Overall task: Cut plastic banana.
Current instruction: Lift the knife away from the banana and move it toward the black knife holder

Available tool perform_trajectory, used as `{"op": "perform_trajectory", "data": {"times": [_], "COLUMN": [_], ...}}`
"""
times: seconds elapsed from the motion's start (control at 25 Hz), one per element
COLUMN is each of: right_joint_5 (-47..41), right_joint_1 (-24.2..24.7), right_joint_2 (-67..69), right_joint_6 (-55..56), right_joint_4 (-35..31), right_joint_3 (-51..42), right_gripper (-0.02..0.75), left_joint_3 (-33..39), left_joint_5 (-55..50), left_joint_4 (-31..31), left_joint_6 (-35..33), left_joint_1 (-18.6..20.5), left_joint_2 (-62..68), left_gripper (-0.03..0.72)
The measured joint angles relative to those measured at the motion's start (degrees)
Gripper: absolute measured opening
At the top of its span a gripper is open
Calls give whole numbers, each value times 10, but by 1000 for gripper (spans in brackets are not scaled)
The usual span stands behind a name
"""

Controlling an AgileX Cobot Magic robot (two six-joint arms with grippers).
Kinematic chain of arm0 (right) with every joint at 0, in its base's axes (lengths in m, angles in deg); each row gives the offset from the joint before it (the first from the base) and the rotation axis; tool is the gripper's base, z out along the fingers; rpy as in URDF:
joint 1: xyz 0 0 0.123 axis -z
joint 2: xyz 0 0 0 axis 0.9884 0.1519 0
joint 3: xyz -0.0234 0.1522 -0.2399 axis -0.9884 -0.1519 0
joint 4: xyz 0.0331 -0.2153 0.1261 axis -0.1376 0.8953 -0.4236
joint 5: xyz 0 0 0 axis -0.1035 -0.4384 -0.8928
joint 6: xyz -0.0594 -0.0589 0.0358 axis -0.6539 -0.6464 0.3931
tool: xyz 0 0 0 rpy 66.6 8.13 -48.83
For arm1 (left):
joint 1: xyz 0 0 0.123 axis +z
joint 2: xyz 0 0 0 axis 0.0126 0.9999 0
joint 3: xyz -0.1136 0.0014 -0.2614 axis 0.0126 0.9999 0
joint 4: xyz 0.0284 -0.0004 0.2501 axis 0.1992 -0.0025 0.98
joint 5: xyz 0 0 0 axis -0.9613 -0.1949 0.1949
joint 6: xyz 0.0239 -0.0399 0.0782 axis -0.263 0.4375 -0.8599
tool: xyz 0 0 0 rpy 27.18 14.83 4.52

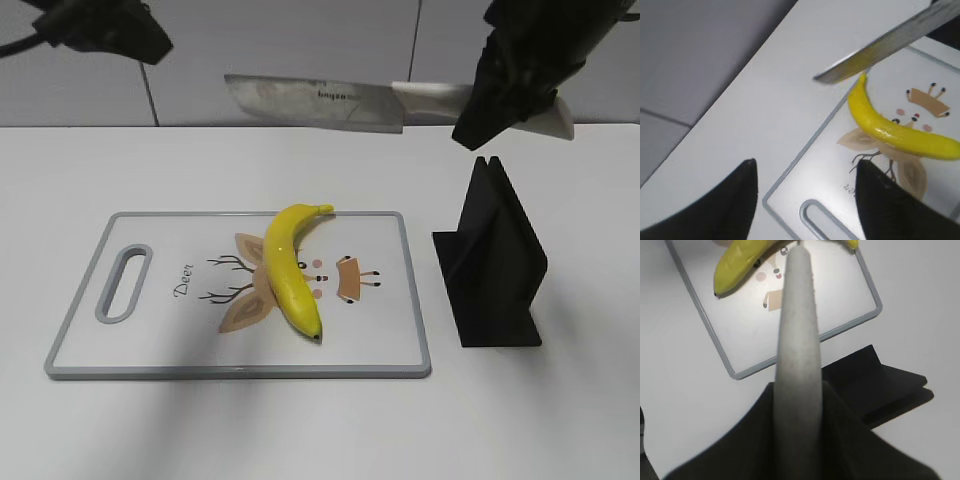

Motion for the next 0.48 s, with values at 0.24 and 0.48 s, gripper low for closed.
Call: {"op": "perform_trajectory", "data": {"times": [0.24,0.48], "right_joint_5": [-13,-18], "right_joint_1": [0,0], "right_joint_2": [-27,-66], "right_joint_6": [117,249], "right_joint_4": [2,39], "right_joint_3": [0,-7], "right_gripper": [179,179], "left_joint_3": [0,6], "left_joint_5": [-36,-86], "left_joint_4": [70,102], "left_joint_6": [160,281], "left_joint_1": [39,89], "left_joint_2": [-33,-68], "left_gripper": [592,592]}}
